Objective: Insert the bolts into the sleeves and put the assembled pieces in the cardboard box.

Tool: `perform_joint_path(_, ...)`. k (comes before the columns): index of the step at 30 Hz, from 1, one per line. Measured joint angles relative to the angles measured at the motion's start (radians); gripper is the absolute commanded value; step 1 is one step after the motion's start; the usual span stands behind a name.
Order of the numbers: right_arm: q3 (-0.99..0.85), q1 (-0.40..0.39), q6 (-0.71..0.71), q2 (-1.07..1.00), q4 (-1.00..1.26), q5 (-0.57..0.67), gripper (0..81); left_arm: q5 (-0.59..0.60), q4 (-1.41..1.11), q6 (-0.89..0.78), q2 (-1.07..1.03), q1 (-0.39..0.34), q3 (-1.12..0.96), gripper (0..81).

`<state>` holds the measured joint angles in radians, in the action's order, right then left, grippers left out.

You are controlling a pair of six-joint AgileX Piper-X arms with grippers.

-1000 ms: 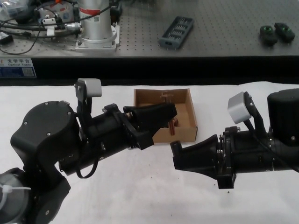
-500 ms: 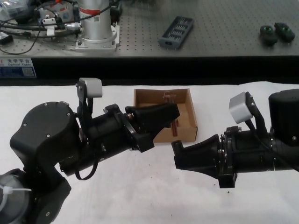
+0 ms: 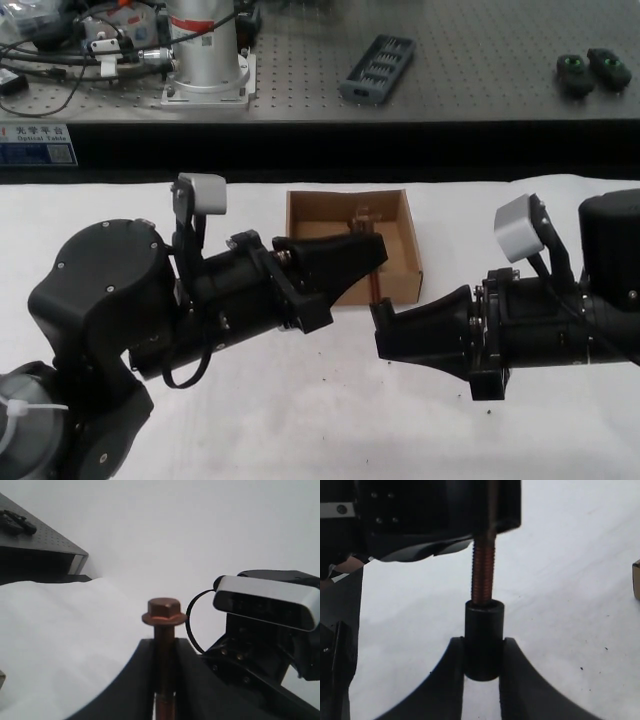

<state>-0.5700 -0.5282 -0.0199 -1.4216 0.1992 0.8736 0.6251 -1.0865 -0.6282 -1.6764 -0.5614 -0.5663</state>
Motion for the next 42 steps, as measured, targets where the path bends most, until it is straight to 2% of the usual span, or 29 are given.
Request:
perform_joint_path(11,0.0,0.0,-0.039,0.0,0.047,0.01,0.1,0.012,0.006,0.0,0.0,-0.003,0.0,0.6)
perform_joint_path(32,0.0,0.003,-0.114,0.0,0.16,0.01,0.1,-0.065,-0.038,-0.038,0.0,-0.015,0.0,0.3)
perform_joint_path(34,0.0,0.003,-0.114,0.0,0.161,0.01,0.1,-0.065,-0.038,-0.038,0.0,-0.015,0.0,8.0)
perform_joint_path(38,0.0,0.006,-0.118,0.0,0.164,0.01,0.1,-0.096,-0.013,-0.038,0.0,-0.006,0.0,37.3)
perform_joint_path(39,0.0,0.009,-0.119,0.0,0.164,0.013,0.1,-0.106,-0.002,-0.038,0.0,-0.003,0.0,42.0)
perform_joint_path(40,0.0,0.01,-0.12,0.0,0.165,0.016,0.1,-0.109,0.006,-0.038,0.0,-0.001,0.0,44.5)
perform_joint_path(42,0.0,0.013,-0.122,0.0,0.165,0.018,0.1,-0.111,0.016,-0.03,0.0,0.003,0.0,44.5)
